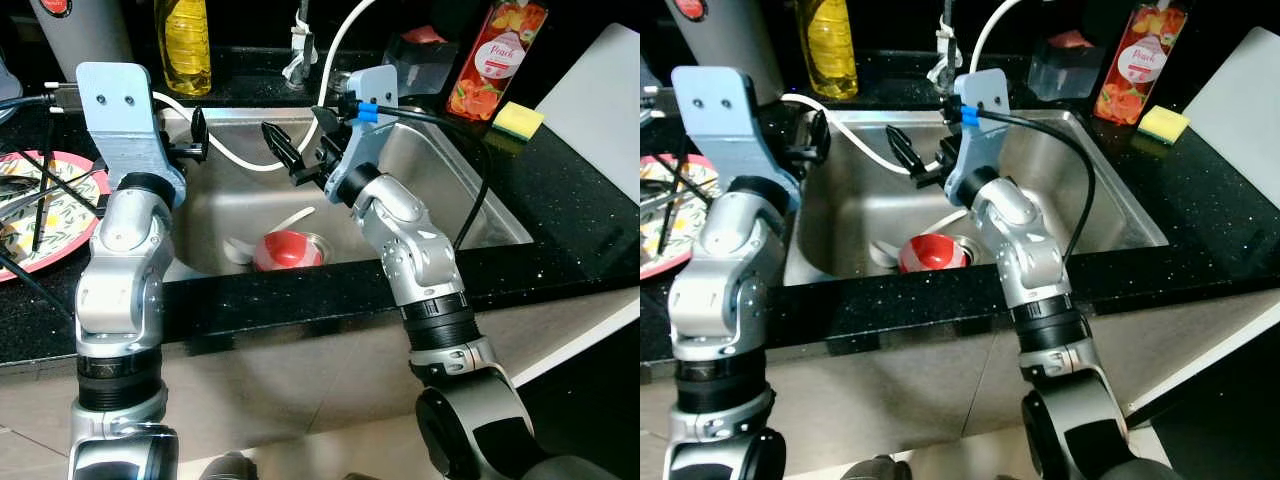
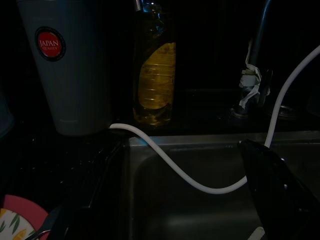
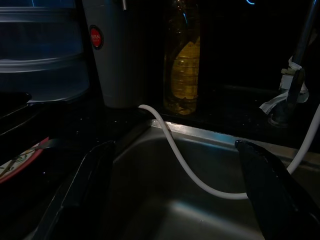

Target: Kitchen organization

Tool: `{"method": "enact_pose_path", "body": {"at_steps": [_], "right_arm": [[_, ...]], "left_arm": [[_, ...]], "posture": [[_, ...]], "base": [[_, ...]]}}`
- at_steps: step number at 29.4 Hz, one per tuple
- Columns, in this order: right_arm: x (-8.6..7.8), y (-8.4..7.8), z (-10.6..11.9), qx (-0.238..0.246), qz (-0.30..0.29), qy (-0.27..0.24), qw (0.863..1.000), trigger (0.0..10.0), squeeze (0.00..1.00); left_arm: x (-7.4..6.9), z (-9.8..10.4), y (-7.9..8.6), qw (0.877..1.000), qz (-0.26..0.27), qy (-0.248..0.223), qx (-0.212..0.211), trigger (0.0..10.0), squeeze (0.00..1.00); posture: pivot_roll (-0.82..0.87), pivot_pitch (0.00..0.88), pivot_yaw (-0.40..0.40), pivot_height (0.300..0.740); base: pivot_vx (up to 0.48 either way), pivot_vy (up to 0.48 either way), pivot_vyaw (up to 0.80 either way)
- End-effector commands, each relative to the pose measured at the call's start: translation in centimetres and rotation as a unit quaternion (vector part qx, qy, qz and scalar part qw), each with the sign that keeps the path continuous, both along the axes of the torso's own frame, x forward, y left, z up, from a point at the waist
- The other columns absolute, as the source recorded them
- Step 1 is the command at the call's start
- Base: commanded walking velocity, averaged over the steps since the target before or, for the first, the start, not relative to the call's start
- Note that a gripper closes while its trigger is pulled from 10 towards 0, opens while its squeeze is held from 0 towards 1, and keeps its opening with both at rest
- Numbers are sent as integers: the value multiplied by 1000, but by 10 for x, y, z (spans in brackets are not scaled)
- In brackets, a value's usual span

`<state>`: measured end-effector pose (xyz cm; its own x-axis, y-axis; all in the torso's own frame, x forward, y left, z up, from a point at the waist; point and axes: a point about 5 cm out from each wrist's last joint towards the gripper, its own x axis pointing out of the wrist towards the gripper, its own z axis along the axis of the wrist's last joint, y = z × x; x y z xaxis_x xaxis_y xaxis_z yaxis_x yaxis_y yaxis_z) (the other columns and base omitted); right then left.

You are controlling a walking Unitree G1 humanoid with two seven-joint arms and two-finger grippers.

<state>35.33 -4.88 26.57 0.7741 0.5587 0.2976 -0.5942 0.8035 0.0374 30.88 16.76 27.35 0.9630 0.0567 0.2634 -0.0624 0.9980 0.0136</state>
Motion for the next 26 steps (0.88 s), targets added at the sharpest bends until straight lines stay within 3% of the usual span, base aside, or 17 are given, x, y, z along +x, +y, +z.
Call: {"method": "enact_pose_path", "body": {"at_steps": [1,26], "right_arm": [[3,-4,1,-1,-4,-4,1000,10000,0],[2,-5,1,-4,-5,-3,1000,10000,0]], "left_arm": [[1,-6,-3,1000,-5,8,-4,10000,0],[0,-8,-3,1000,-3,11,-8,10000,0]], "posture": [[147,0,-61,740],[142,0,-63,740]], "base": [[0,0,0],[0,0,0]]}}
